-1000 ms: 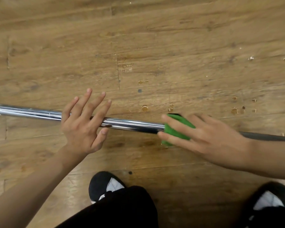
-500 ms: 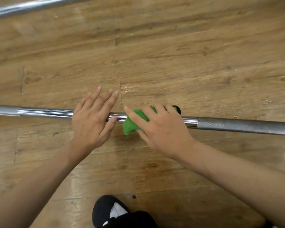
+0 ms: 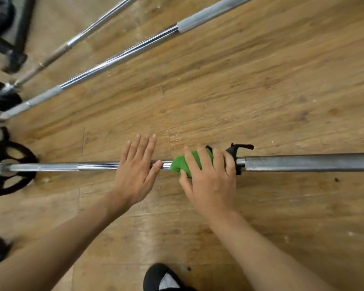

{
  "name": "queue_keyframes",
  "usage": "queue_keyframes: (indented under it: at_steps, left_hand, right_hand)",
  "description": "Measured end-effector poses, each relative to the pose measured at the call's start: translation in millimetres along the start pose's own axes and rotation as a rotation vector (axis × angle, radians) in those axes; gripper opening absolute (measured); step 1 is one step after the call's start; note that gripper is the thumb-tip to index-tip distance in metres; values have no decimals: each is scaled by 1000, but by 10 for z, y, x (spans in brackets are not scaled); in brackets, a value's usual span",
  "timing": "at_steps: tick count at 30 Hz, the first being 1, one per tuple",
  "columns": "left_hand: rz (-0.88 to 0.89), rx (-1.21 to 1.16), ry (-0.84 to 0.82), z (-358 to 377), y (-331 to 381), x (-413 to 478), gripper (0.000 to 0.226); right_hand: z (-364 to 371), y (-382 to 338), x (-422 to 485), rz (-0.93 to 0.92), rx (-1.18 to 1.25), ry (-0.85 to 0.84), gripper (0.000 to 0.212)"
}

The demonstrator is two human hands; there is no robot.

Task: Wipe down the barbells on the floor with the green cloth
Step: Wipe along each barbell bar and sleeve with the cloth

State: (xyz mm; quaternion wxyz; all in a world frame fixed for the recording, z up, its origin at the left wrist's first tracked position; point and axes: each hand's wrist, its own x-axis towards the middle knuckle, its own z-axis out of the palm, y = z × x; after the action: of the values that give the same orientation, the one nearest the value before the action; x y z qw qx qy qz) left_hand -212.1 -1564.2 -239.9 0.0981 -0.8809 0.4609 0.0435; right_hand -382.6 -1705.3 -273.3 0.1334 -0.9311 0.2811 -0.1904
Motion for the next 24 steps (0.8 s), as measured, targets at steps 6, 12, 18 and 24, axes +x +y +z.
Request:
queue_keyframes:
  at_steps: [6, 12, 18, 24]
  left_hand:
    - [92, 192, -202, -473, 33, -23, 77]
    - [328, 275, -213, -968, 51, -342, 71]
    - [235, 244, -144, -698, -549, -311, 72]
    - [271, 169, -79, -359, -924, -303, 73]
  right_hand:
    - [-16, -107, 115, 122, 115, -16, 45]
    - [55, -75, 62, 63, 61, 30, 43]
    - [251, -148, 61, 114, 58, 179, 39]
    - [340, -102, 66, 84, -51, 270, 40]
